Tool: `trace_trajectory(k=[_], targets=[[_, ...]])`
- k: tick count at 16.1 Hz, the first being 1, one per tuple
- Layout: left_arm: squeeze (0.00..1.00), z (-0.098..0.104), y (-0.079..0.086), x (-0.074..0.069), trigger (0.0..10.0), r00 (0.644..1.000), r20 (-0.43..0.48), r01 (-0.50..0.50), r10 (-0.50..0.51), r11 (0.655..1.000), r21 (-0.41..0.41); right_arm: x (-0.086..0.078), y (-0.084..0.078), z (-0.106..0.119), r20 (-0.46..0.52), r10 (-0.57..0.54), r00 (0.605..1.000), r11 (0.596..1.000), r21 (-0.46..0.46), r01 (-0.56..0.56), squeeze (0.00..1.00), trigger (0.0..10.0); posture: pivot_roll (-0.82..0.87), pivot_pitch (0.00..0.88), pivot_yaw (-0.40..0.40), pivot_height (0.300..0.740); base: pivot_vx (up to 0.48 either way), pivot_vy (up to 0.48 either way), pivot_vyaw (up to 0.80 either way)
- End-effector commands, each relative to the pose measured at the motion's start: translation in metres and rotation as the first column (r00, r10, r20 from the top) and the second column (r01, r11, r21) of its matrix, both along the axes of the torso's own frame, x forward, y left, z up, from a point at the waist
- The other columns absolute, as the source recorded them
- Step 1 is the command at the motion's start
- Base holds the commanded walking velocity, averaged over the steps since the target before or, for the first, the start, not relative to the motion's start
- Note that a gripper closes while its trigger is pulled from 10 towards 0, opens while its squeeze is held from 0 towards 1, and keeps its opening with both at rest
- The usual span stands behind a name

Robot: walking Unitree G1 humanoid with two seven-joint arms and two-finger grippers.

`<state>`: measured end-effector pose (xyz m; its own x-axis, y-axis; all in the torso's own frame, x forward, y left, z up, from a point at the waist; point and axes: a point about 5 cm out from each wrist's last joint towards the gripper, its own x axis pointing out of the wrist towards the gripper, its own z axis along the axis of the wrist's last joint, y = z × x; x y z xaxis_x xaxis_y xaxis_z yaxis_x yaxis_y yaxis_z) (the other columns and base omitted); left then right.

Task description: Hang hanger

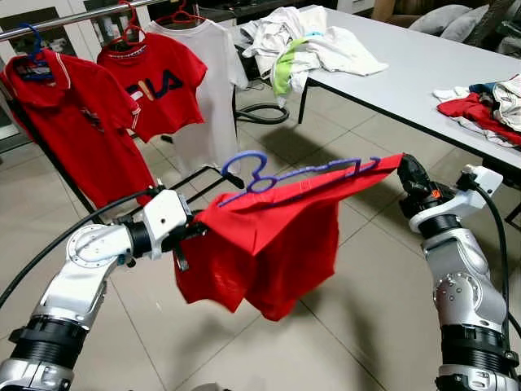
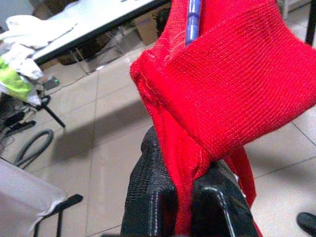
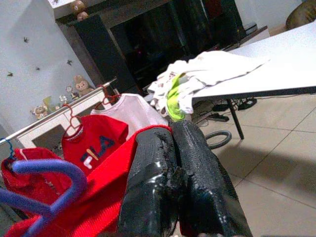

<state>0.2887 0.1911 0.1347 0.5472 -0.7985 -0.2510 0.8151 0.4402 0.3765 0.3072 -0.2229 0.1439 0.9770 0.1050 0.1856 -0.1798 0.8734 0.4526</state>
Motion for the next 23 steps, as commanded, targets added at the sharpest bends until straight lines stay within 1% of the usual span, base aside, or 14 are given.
trace_trajectory(k=[1,3,5,8,9,10,12,13,15,18,19,21,22,23], targets=[[0.00,-0.001,0.009,-0.003,0.0,1.000,-0.017,-0.007,0.008,1.000,0.026,0.000,-0.009,0.009,0.046,-0.052,0.998,0.999,-0.004,0.052,0.00,0.0,-0.03,0.000,0.036,0.740,0.000,0.000,0.00],[0.00,-0.005,0.016,0.000,0.0,0.999,0.012,-0.053,0.052,0.993,0.109,0.001,-0.010,0.012,0.054,-0.055,0.997,0.998,-0.001,0.055,0.00,0.0,-0.03,0.000,0.035,0.740,0.000,0.000,0.00],[0.00,-0.005,0.019,0.003,0.0,0.996,0.033,-0.088,0.084,0.987,0.138,0.001,-0.010,0.013,0.058,-0.055,0.997,0.998,-0.002,0.055,0.00,0.0,-0.03,0.000,0.035,0.740,0.000,0.000,0.00],[0.00,-0.007,0.029,0.009,0.0,0.985,0.078,-0.169,0.155,0.958,0.231,0.002,-0.012,0.016,0.068,-0.062,0.996,0.998,0.001,0.062,0.00,0.0,-0.03,0.000,0.036,0.740,0.000,0.000,0.00],[0.00,-0.008,0.034,0.014,0.0,0.974,0.103,-0.223,0.202,0.934,0.280,0.002,-0.009,0.019,0.078,-0.051,0.996,0.999,0.005,0.051,0.00,0.0,-0.03,0.000,0.036,0.740,0.000,0.000,0.00],[0.00,-0.008,0.034,0.014,0.0,0.974,0.103,-0.223,0.202,0.934,0.280,0.002,-0.009,0.019,0.078,-0.051,0.996,0.999,0.005,0.051,0.00,0.0,-0.03,0.000,0.036,0.740,0.000,0.000,0.00],[0.00,-0.002,0.035,0.023,0.0,0.945,0.163,-0.316,0.282,0.916,0.246,0.002,-0.004,0.018,0.077,-0.030,0.997,1.000,0.003,0.030,0.00,0.0,-0.03,0.000,0.040,0.740,0.000,0.000,0.00],[0.00,0.002,0.031,0.026,0.0,0.935,0.182,-0.334,0.303,0.927,0.171,0.002,-0.003,0.016,0.068,-0.026,0.997,1.000,0.000,0.026,0.00,0.0,-0.03,0.000,0.040,0.740,0.000,0.000,0.00],[0.00,0.010,0.027,0.028,0.0,0.919,0.225,-0.350,0.325,0.933,0.085,0.000,-0.004,0.009,0.039,-0.020,0.999,1.000,-0.014,0.021,0.00,0.0,-0.03,0.000,0.042,0.740,0.000,0.000,0.00],[0.00,0.010,0.027,0.027,0.0,0.923,0.230,-0.331,0.307,0.941,0.073,-0.001,-0.004,0.008,0.035,-0.020,0.999,1.000,-0.016,0.020,0.00,0.0,-0.03,0.000,0.047,0.740,0.000,0.000,0.00],[0.00,0.006,0.030,0.026,0.0,0.930,0.227,-0.325,0.290,0.936,0.137,-0.001,-0.004,0.008,0.035,-0.020,0.999,1.000,-0.017,0.021,0.00,0.0,-0.03,0.000,0.049,0.740,0.000,0.000,0.00],[0.00,0.001,0.034,0.025,0.0,0.932,0.222,-0.331,0.287,0.923,0.197,-0.001,-0.004,0.009,0.038,-0.018,0.999,1.000,-0.019,0.019,0.00,0.0,-0.03,0.000,0.048,0.740,0.000,0.000,0.00],[0.00,-0.005,0.043,0.025,0.0,0.926,0.237,-0.357,0.294,0.884,0.302,-0.001,-0.003,0.010,0.043,-0.008,0.999,1.000,-0.024,0.009,0.00,0.0,-0.03,0.000,0.048,0.740,0.000,0.000,0.00],[0.00,-0.006,0.048,0.026,0.0,0.919,0.250,-0.379,0.306,0.861,0.339,0.000,-0.002,0.011,0.046,-0.005,0.999,1.000,-0.024,0.006,0.00,0.0,-0.03,0.000,0.048,0.740,0.000,0.000,0.00]])
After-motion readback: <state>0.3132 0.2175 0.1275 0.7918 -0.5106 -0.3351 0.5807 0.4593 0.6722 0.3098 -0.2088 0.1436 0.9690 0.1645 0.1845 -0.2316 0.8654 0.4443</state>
